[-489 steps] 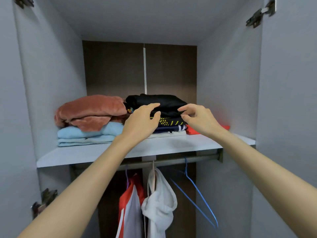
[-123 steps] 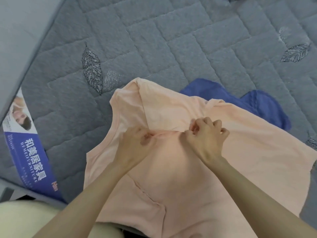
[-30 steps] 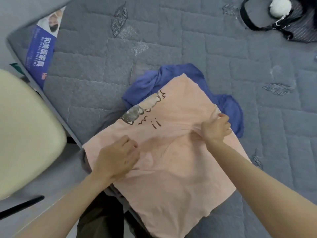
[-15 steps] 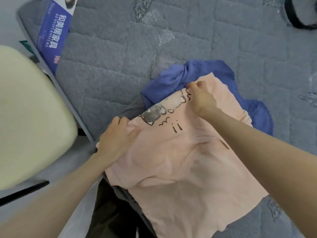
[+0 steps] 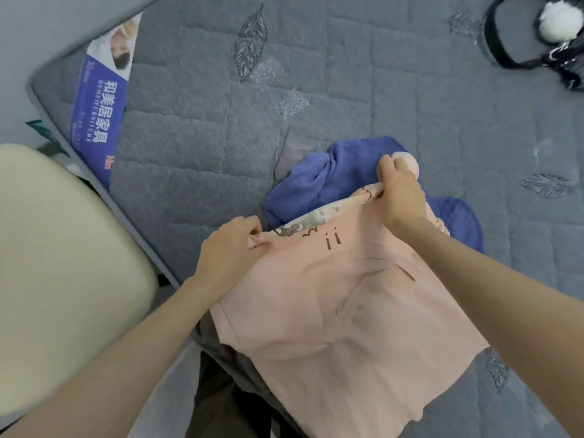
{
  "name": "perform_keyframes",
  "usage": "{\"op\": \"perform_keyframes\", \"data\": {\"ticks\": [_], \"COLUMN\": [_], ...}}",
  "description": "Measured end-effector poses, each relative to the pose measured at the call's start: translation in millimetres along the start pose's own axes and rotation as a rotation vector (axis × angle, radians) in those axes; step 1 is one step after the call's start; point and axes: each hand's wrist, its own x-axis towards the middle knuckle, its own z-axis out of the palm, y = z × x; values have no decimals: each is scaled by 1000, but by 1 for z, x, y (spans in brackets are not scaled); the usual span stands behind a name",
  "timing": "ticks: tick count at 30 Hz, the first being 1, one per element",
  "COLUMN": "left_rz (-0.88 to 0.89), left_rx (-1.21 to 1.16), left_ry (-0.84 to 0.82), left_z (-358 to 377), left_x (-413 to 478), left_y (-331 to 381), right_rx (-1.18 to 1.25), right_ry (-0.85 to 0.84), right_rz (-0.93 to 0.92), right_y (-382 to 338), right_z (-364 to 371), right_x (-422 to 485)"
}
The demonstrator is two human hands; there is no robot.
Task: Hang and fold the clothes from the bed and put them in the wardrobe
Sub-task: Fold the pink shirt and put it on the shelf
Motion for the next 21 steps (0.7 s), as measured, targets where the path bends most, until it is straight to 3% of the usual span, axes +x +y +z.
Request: {"op": "perform_keyframes", "data": {"ticks": [4,10,17,21], "left_rz": [113,98,230,367], "left_rx": [99,94,138,306], "left_ry": [30,65,75,-165], "left_z": [0,23,92,146], "left_x": [-3,-37,-116,-175], "left_y": [24,57,101,113], "right_rx": [29,89,155,177], "right_ry": [75,270,292,232], "right_rz": [94,134,154,63], "right_y": [22,59,131,179], "right_z": [-6,-5,23,31], "right_x": [-11,-62,-149,-199]}}
